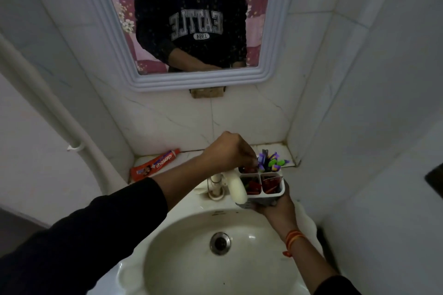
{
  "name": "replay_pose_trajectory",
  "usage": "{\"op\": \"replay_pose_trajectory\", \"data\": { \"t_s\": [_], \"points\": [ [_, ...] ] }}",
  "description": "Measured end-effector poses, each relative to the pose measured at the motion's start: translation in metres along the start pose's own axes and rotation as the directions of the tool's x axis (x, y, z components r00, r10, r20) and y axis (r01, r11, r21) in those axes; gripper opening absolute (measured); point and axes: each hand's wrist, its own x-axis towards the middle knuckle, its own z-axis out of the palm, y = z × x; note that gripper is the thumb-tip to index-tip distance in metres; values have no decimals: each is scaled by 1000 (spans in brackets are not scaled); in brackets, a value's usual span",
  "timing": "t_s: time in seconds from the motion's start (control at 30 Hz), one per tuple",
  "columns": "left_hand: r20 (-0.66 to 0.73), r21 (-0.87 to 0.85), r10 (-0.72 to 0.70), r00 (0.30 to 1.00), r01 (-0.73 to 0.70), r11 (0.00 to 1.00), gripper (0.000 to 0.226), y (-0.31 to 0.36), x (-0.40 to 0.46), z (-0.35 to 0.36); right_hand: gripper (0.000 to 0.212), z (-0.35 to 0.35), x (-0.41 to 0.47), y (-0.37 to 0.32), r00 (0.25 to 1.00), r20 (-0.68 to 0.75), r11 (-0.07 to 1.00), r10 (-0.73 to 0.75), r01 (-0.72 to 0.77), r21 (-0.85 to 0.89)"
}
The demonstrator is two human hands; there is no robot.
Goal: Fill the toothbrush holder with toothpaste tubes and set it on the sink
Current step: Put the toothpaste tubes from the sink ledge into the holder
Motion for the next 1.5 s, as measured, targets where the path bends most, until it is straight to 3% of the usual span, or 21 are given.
{"op": "replay_pose_trajectory", "data": {
  "t_s": [0.13,0.27,0.4,0.5,0.67,0.77,0.9,1.0,1.07,1.2,1.33,1.5],
  "points": [
    [-76,-2,-126,989,126,992,21,-31,-1,-6,94,-1,7,1,999,34,997,5,-7,80],
    [-80,181,-383,920,391,902,31,-94,-12,-12,110,-1,7,5,1000,12,993,18,-19,121],
    [-43,302,-726,686,702,645,64,-165,-29,6,118,-2,13,15,999,52,991,10,-17,130],
    [-29,269,-830,558,804,531,81,-192,-37,18,122,-3,14,16,998,61,991,3,-12,135],
    [-122,357,-810,573,787,503,69,-206,-46,27,107,-4,19,22,996,85,993,3,-13,117],
    [-183,299,-809,558,816,495,59,-207,-52,20,98,-4,22,25,996,87,994,9,-18,108],
    [-113,280,-702,703,701,656,62,-195,-62,3,101,-3,21,21,994,99,983,37,-55,178],
    [-140,193,-665,734,679,709,56,-164,-54,-10,118,-3,19,16,993,91,981,69,-84,176],
    [-184,128,-626,758,650,749,62,-132,-48,-24,116,-4,18,15,993,92,981,75,-90,171],
    [-360,156,-379,853,455,877,26,-75,-37,-53,110,-2,16,16,996,63,984,59,-68,163],
    [-408,-12,-217,887,232,973,29,-25,-28,-66,92,-2,14,10,995,79,973,61,-77,216],
    [-385,-124,-142,912,102,987,29,10,-13,-59,89,-2,14,11,997,67,988,27,-36,149]
  ]
}}
